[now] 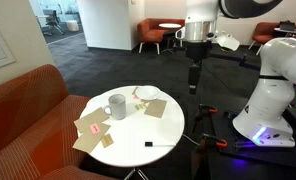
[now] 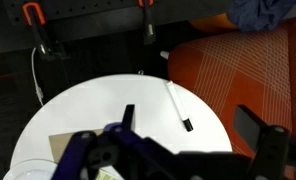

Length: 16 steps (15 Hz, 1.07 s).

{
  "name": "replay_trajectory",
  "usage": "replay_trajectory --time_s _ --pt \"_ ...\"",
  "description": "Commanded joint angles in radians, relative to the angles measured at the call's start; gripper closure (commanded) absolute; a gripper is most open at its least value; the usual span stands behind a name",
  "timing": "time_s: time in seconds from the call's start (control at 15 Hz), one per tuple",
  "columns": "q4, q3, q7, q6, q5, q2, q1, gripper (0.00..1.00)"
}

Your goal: Take the marker from the table and put it in the white cup

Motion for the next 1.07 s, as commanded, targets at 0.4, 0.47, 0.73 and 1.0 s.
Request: replay_trajectory --time_s 0.4,0.47,0.73,1.0 --pt "0.001 0.004 -0.002 -0.003 0.002 0.0 -0.005 0.0" --pt "0.001 0.006 -0.004 0.008 0.004 -0.002 -0.002 0.0" --pt "0.002 0.013 -0.015 0.072 0.019 0.015 0.016 0.0" --pt "0.002 0.029 -0.011 0.176 0.031 0.055 0.044 0.0"
